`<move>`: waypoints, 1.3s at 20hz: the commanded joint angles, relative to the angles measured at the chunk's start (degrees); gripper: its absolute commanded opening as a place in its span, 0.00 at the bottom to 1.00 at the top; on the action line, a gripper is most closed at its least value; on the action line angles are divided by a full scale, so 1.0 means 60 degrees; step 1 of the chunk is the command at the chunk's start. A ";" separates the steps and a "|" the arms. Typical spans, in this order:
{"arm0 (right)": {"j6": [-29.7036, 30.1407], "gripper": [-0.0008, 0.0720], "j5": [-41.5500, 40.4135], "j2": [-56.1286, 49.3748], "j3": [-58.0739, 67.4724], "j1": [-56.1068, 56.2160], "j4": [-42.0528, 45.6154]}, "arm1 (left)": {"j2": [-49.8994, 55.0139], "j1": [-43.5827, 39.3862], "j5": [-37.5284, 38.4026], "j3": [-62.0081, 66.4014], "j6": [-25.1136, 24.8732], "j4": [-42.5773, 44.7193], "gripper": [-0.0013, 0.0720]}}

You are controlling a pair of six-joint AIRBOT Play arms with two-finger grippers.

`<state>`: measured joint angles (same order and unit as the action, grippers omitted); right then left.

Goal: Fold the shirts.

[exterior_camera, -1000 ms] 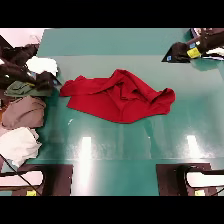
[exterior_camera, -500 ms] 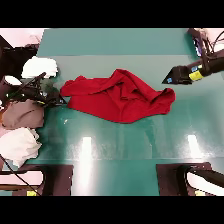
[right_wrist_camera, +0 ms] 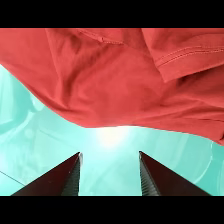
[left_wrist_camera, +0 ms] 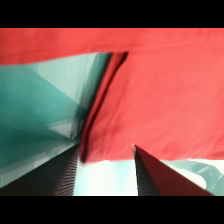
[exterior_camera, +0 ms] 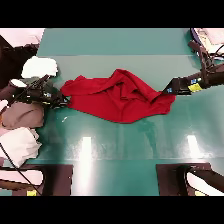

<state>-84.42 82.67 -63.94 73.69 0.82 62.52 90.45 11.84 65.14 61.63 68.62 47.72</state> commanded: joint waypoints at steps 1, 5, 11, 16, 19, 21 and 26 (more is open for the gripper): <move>-0.0033 0.57 -0.0120 0.0066 -0.0091 0.0000 0.0000 | 0.0138 -0.0401 -0.0240 -0.0015 -0.0011 0.0000 0.60; -0.0029 0.57 0.0062 0.0066 -0.0098 -0.0182 0.0044 | 0.0117 -0.0885 -0.0444 0.0211 0.0004 0.0000 0.06; -0.0007 0.58 -0.0492 0.0576 -0.2371 -0.2222 0.0044 | -0.0521 -0.0856 0.0565 0.1585 -0.0018 0.0229 0.05; 0.1129 0.58 -0.2044 -0.0127 -0.4320 -0.4218 -0.1523 | -0.1180 -0.0867 0.0758 0.1752 -0.0011 0.0204 0.05; 0.1730 0.57 -0.2594 -0.1279 -0.4484 -0.4379 -0.2335 | -0.1191 -0.0867 0.1129 0.1749 -0.0004 0.0200 0.05; 0.1851 0.57 -0.2776 -0.2000 -0.4484 -0.4375 -0.2663 | -0.1191 -0.0867 0.1144 0.1749 0.0055 0.0200 0.05; 0.2025 0.57 -0.3133 -0.2783 -0.4484 -0.4200 -0.2743 | -0.1188 -0.0867 0.1082 0.1749 0.0146 0.0193 0.05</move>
<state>-73.34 65.65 -78.08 47.05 -24.84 47.35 83.37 6.59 71.88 72.07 69.04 48.88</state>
